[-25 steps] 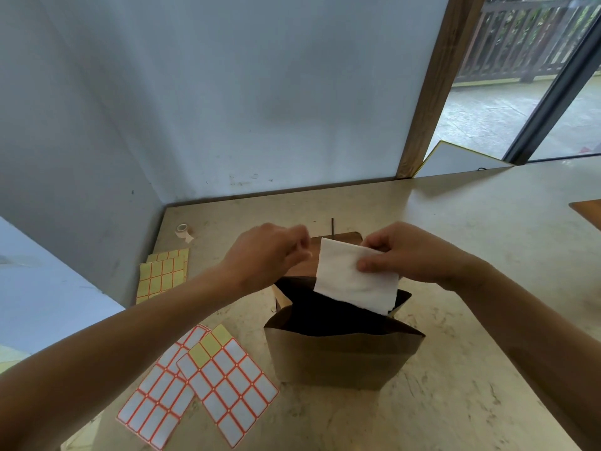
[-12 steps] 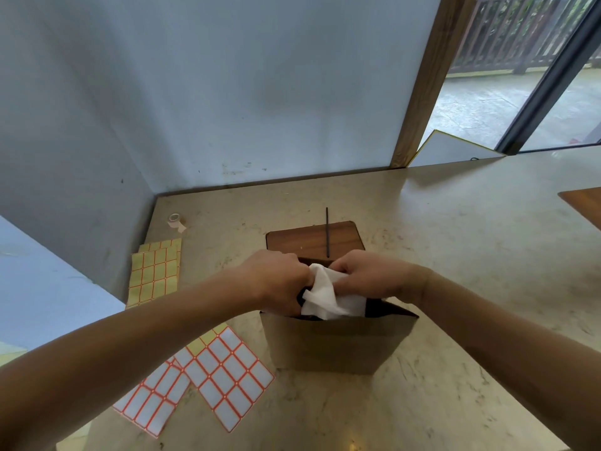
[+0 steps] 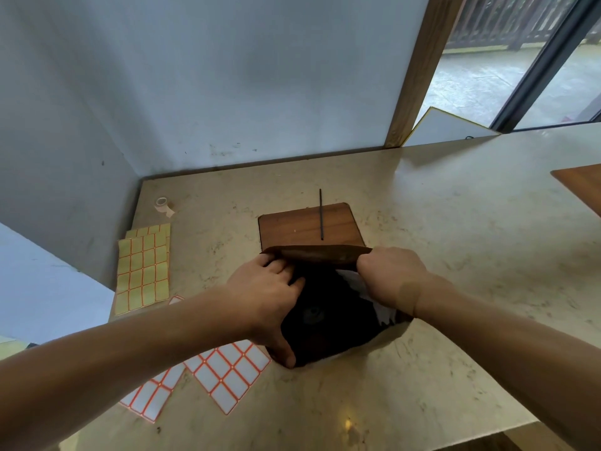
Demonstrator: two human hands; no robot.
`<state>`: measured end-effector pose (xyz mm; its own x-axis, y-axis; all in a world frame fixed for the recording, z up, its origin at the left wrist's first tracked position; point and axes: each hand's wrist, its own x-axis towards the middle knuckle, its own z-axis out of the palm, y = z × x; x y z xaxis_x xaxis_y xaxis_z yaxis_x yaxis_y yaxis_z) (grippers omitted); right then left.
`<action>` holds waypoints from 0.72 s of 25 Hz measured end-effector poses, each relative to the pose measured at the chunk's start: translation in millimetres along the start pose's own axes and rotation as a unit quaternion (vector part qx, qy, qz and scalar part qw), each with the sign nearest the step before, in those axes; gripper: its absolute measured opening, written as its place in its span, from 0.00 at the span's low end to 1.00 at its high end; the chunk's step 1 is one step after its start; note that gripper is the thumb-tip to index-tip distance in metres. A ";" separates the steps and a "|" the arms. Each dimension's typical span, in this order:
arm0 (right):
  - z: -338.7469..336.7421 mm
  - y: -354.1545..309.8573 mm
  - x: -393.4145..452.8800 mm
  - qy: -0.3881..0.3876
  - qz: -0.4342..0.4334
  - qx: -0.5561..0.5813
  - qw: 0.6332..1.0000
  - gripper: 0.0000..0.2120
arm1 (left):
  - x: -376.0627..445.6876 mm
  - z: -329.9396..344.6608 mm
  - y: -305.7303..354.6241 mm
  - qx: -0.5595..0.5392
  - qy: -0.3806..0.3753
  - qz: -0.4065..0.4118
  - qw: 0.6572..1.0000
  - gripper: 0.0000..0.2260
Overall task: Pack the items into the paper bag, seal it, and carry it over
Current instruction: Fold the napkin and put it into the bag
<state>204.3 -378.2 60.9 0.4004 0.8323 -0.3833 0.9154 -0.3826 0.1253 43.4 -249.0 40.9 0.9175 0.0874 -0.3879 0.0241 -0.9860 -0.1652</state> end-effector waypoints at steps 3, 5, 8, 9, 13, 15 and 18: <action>6.2 -3.3 11.4 -0.016 0.015 -0.003 1.000 0.14 | 4.3 -4.3 2.8 0.013 0.003 0.009 1.000 0.53; 14.8 -5.8 27.4 -0.045 0.026 -0.008 0.999 0.11 | 7.3 -6.3 3.9 0.014 0.003 0.018 1.000 0.52; 30.5 -11.9 59.4 -0.122 0.057 0.055 0.989 0.09 | 9.2 -7.7 4.0 0.006 -0.010 0.024 1.000 0.52; 35.3 -14.4 70.0 -0.152 0.057 0.077 0.984 0.12 | 9.6 -7.6 4.6 0.007 -0.012 0.024 1.000 0.52; 54.3 -16.6 97.9 -0.246 0.068 0.120 0.959 0.18 | 12.4 -9.2 2.3 0.005 -0.025 0.022 0.999 0.51; 66.9 -13.5 102.2 -0.240 0.125 0.174 0.947 0.20 | 13.9 -9.0 -0.6 -0.001 -0.021 0.025 0.999 0.51; 84.3 -18.4 100.6 -0.186 0.174 0.215 0.943 0.22 | 15.3 -6.0 -5.3 -0.017 -0.020 0.025 0.999 0.51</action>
<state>224.2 -321.2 -57.0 0.5583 0.4584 -0.6915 0.5967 -0.8010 -0.0492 59.7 -243.3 41.3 0.9017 0.0421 -0.4302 -0.0078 -0.9935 -0.1136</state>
